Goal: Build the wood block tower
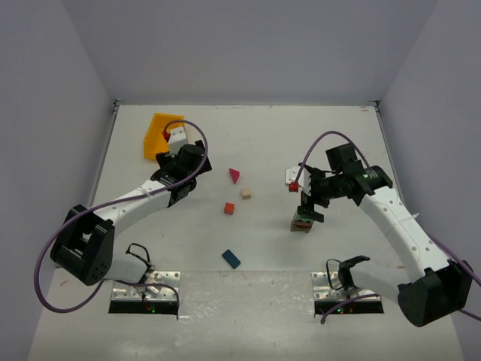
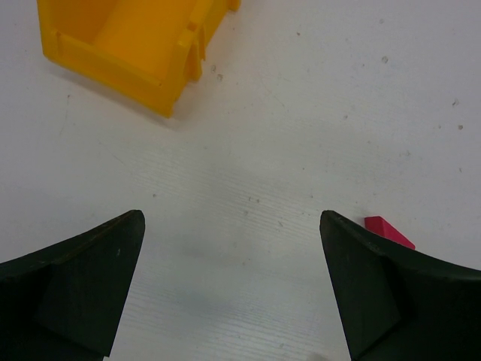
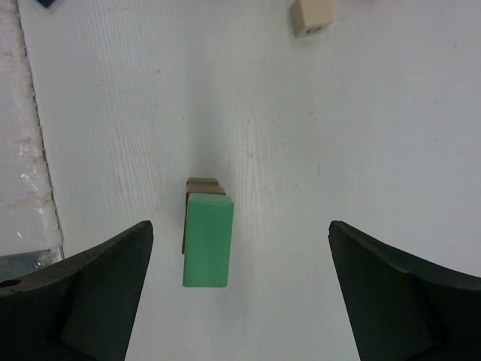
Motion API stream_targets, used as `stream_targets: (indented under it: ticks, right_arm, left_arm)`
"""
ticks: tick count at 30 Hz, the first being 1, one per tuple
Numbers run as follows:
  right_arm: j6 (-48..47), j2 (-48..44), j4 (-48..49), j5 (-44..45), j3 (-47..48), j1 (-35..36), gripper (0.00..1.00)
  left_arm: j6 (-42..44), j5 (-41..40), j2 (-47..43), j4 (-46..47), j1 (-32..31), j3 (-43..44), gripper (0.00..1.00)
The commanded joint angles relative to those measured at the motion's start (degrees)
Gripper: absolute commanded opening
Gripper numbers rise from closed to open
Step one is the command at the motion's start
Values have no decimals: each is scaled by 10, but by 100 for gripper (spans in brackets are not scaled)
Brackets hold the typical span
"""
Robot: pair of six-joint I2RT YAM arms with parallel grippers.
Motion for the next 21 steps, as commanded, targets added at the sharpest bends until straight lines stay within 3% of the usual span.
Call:
stream_targets:
  ticks: [1, 7, 16, 21]
  right_arm:
    - [30, 6, 28, -64, 54, -1, 99]
    - [115, 15, 122, -94, 66, 3, 99]
    - [389, 63, 319, -115, 143, 20, 99]
    - [500, 144, 351, -45, 234, 55, 99]
  left_arm:
    - [-22, 5, -62, 27, 4, -9, 100]
    - [-35, -5, -115, 10, 3, -25, 100]
    - [-59, -35, -164, 8, 3, -30, 100]
    - [-87, -76, -154, -27, 3, -6, 100]
